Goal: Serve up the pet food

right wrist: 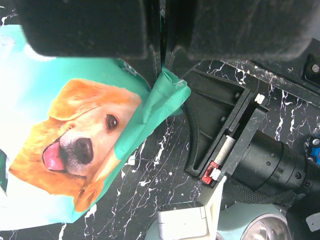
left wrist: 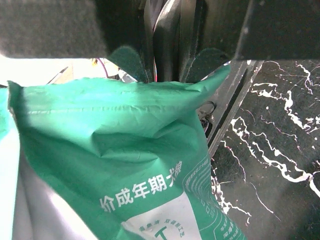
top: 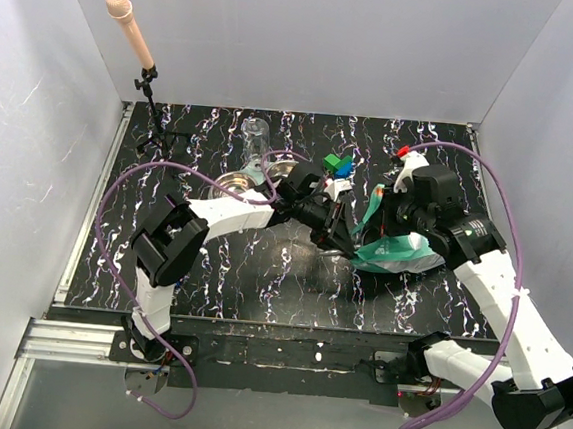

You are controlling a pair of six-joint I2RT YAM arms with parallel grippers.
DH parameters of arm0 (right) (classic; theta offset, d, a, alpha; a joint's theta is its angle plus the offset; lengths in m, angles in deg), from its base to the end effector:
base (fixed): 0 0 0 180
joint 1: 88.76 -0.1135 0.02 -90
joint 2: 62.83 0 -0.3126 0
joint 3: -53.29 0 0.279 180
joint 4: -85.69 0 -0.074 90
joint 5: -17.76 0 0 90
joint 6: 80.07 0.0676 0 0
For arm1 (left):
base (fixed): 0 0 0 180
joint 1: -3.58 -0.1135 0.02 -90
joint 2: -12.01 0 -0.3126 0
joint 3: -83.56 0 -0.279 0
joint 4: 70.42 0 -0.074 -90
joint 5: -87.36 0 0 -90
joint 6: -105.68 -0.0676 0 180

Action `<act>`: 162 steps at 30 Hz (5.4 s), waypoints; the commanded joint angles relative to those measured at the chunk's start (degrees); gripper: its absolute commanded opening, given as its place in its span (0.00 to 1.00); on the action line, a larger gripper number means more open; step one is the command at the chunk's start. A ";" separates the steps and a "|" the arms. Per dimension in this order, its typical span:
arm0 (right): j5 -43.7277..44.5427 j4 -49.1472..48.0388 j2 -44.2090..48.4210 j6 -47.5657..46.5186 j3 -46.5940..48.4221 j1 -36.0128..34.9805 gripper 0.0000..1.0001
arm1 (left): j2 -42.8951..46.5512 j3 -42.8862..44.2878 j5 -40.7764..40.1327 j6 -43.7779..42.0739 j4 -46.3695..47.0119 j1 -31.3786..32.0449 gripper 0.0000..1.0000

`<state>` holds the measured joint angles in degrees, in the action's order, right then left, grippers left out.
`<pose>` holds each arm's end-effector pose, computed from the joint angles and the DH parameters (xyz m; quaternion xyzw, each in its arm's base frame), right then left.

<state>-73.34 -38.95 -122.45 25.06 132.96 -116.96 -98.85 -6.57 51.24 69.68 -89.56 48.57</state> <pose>0.2105 0.1143 0.3970 -0.1055 0.8819 0.1775 0.4237 0.3000 -0.3772 0.2323 -0.1269 -0.8209 0.5526 0.0683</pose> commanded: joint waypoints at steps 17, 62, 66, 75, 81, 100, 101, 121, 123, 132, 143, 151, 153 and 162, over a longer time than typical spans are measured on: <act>-3.12 0.39 5.30 -3.97 3.16 4.39 0.01 | 17.53 -11.78 1.31 3.97 4.66 -6.85 0.00; 6.20 0.48 -1.39 4.56 9.49 0.69 0.01 | -6.74 -3.44 -11.70 30.99 32.13 -0.17 0.00; 8.13 1.36 0.11 2.44 8.00 2.98 0.01 | -0.59 -10.02 -11.96 36.08 36.07 -0.78 0.00; 9.63 1.45 1.87 0.77 5.62 6.32 0.01 | 9.26 -15.31 -10.30 37.15 33.37 -4.65 0.00; 10.42 1.27 1.08 0.42 5.62 9.39 0.01 | 11.46 -16.45 -5.55 33.73 30.81 -5.88 0.00; 13.08 7.42 -3.23 0.84 9.57 10.01 0.01 | 15.34 -19.71 -2.47 38.72 33.68 -9.48 0.00; 10.19 7.86 -3.23 2.08 9.66 10.01 0.01 | 13.42 -19.36 -2.39 39.86 37.18 -9.31 0.00; 7.52 8.30 -7.00 3.41 14.23 10.10 0.01 | 10.51 -23.66 -0.54 40.40 41.35 -10.54 0.00; 7.87 8.22 -6.66 3.41 14.32 10.10 0.01 | 2.36 -21.30 0.60 49.91 56.01 -10.28 0.00; 9.45 8.65 -5.95 2.00 13.79 10.19 0.01 | 12.87 -26.56 0.96 45.74 45.19 -13.62 0.00; 11.91 9.09 -5.95 1.57 13.61 10.19 0.01 | 19.11 -26.38 0.52 44.61 35.03 -14.32 0.00; 11.91 8.74 -6.74 1.39 13.71 10.10 0.01 | 23.50 -25.86 1.22 44.88 29.40 -15.90 0.00; 11.91 8.74 -6.66 1.39 13.53 10.19 0.01 | 23.94 -25.33 1.48 44.53 27.73 -15.99 0.00; 11.74 8.04 -6.57 0.86 13.18 10.19 0.01 | 23.42 -21.39 3.23 38.31 22.40 -16.34 0.00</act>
<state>-66.39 -29.81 -131.13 27.69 143.54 -108.24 -77.98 -32.58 55.48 113.00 -64.84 34.28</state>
